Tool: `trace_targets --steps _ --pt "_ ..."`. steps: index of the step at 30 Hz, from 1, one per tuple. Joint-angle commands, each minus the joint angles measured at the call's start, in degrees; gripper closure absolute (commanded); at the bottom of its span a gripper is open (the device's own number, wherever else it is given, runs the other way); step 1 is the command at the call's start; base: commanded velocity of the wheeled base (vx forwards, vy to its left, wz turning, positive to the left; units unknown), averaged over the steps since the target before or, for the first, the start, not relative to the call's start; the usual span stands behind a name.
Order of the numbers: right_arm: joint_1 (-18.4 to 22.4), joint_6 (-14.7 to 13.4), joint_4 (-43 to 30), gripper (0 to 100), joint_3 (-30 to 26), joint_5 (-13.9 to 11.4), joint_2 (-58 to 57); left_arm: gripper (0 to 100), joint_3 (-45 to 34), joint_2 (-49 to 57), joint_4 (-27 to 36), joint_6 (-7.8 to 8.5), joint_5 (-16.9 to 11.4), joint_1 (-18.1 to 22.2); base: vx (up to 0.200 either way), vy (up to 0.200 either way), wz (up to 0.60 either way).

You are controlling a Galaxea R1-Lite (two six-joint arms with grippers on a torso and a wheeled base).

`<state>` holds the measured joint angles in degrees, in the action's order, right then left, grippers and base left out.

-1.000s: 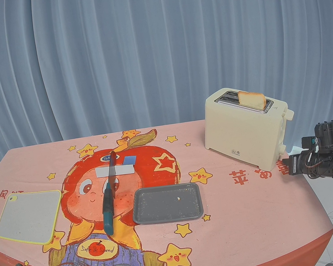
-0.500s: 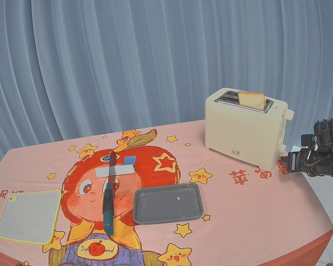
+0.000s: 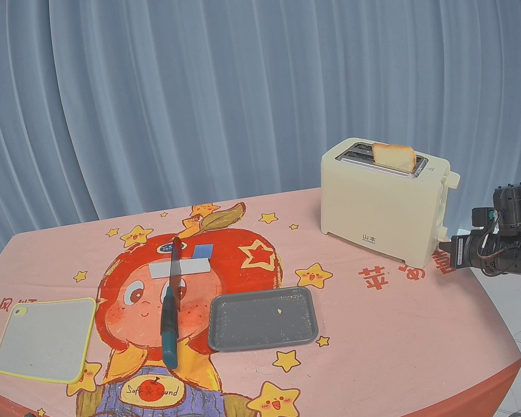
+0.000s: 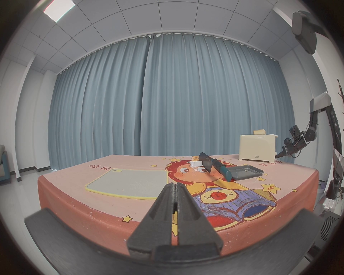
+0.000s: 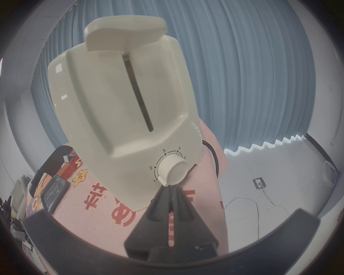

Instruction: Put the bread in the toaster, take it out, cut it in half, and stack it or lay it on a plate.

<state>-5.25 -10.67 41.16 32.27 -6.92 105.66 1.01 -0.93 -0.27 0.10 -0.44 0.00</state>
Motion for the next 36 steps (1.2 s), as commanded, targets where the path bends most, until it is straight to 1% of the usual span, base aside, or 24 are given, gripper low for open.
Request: trace_targets --steps 1,14,19,21,24,26,36 --pt "-0.37 0.03 -0.02 100 -0.19 -0.02 -0.63 100 -1.01 0.93 0.00 -0.01 0.00 0.00 0.000 0.000 0.00" --pt "-0.55 0.03 -0.02 100 -0.45 -0.02 -1.33 100 -1.01 0.93 0.00 -0.01 0.00 0.00 0.000 0.000 0.00" --pt "-2.30 0.03 -0.02 100 -1.68 0.07 -1.51 100 -1.01 0.93 0.00 -0.01 0.00 0.00 0.000 0.000 0.00" --pt "-3.27 0.03 -0.02 100 -1.86 0.60 -1.77 100 -1.01 0.93 0.00 -0.01 0.00 0.00 0.000 0.000 0.00" --pt "-4.15 0.03 -0.02 100 -2.21 3.32 -2.74 100 -1.01 0.93 -0.08 -0.01 0.00 0.00 0.000 0.000 0.00" --pt "-4.77 0.03 -0.02 100 -2.30 3.85 -3.61 100 -1.01 0.93 -0.08 -0.01 0.00 0.00 0.000 0.000 0.00" --pt "-6.44 -0.06 -0.11 100 -3.44 3.94 -5.99 100 -1.01 0.93 0.00 -0.01 0.00 0.00 0.000 0.000 0.00"
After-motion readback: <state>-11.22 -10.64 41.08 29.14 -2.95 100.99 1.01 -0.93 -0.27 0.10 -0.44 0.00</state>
